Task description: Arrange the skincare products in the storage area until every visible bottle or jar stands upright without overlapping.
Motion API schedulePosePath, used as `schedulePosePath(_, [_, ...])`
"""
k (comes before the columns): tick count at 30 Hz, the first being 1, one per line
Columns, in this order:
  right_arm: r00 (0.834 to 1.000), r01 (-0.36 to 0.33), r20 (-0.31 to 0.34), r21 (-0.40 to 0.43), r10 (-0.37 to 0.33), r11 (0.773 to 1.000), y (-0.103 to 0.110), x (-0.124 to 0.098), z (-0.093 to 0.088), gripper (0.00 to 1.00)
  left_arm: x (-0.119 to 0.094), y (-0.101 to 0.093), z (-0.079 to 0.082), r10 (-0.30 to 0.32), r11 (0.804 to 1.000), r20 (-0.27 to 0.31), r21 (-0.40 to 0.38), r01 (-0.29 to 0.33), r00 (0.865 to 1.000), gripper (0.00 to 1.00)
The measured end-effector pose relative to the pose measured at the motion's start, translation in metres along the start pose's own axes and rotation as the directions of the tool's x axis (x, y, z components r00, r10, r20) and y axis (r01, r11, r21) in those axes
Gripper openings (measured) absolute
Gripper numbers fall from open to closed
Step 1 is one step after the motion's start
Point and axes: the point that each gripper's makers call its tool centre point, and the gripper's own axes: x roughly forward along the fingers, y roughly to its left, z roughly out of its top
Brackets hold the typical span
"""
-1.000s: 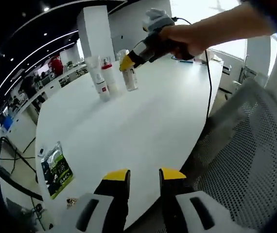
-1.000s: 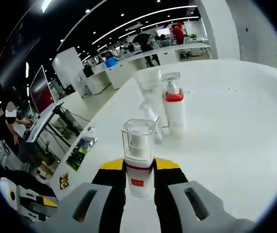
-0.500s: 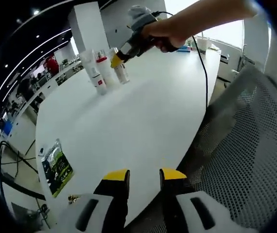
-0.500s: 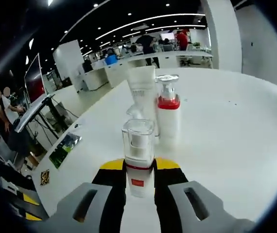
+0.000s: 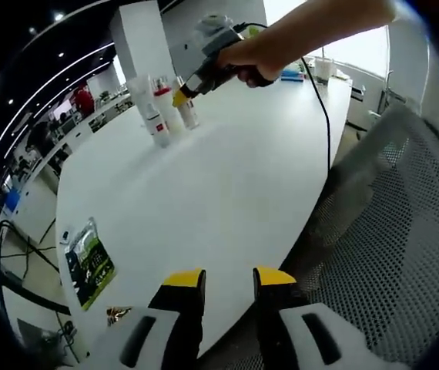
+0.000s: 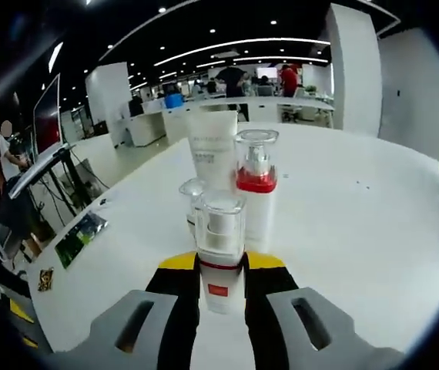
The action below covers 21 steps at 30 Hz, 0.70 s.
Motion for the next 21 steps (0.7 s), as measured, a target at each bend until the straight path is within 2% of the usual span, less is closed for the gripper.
schedulePosePath(7, [0.999, 0.027, 0.018, -0.012, -0.027, 1.0, -0.006, 0.011, -0.004, 0.19, 0.0, 0.004, -0.001, 0.017, 1.0, 0.0, 0.001, -0.017, 1.0, 0.28])
schedulePosePath(21, [0.999, 0.016, 0.052, -0.036, -0.014, 0.999, -0.006, 0.029, -0.003, 0.19, 0.002, 0.004, -0.006, 0.012, 1.0, -0.03, 0.005, -0.012, 0.999, 0.28])
